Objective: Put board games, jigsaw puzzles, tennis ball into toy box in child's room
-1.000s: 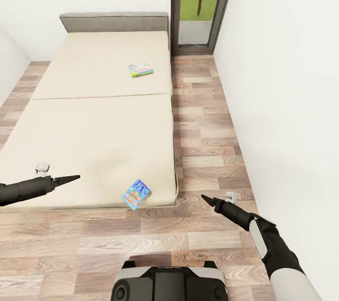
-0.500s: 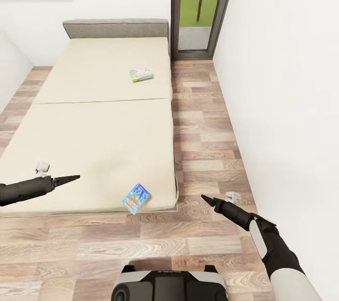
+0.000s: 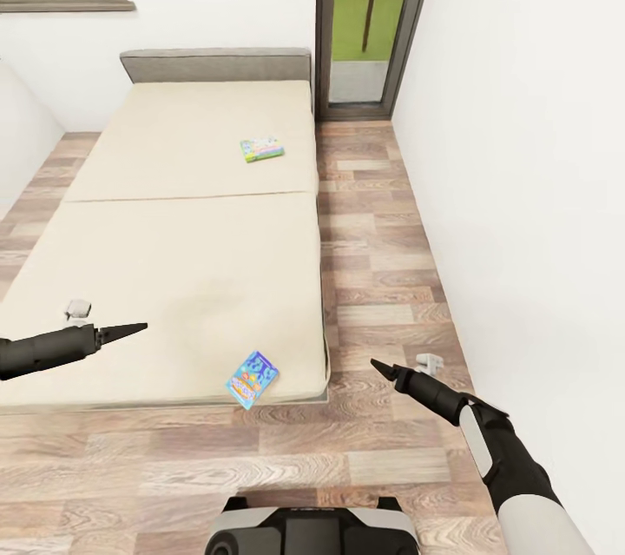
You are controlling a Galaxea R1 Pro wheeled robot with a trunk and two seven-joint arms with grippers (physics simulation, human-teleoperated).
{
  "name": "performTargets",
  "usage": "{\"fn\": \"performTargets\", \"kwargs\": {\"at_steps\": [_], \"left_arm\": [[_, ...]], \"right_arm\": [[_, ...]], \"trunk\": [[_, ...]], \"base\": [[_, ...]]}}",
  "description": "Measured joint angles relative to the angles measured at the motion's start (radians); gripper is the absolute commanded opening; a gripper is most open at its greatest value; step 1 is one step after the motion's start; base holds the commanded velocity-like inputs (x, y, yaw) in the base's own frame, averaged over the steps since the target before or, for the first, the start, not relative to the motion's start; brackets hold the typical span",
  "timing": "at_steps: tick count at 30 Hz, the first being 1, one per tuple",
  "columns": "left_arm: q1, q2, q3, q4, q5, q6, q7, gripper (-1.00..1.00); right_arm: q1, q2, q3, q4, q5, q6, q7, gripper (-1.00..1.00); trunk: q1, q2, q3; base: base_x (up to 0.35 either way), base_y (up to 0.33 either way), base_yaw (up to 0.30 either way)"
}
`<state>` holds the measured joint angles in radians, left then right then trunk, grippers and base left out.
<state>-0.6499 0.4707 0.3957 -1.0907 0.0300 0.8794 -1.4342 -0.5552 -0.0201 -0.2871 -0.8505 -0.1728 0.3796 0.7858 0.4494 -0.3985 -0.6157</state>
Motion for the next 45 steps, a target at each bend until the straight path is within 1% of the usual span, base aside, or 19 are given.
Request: {"fn": "performTargets", "kwargs": {"at_steps": [11, 33, 45], "left_arm": [[0.000, 0.000, 0.000, 0.000, 0.000, 0.000, 0.000, 1.00], [0.000, 0.000, 0.000, -0.002, 0.000, 0.000, 0.000, 1.00], [0.000, -0.010, 0.000, -0.004, 0.000, 0.000, 0.000, 1.00]], "right_arm": [[0.000, 0.018, 0.000, 0.000, 0.006, 0.000, -0.001, 1.00], [-0.001, 0.020, -0.001, -0.001, 0.007, 0.000, 0.000, 1.00], [-0.001, 0.020, -0.001, 0.000, 0.007, -0.001, -0.001, 1.00]], "trunk": [[0.000, 0.000, 0.018], [0.000, 0.000, 0.054], [0.000, 0.000, 0.074]], "base": [[0.000, 0.000, 0.000], [0.000, 0.000, 0.000], [0.000, 0.000, 0.000]]}}
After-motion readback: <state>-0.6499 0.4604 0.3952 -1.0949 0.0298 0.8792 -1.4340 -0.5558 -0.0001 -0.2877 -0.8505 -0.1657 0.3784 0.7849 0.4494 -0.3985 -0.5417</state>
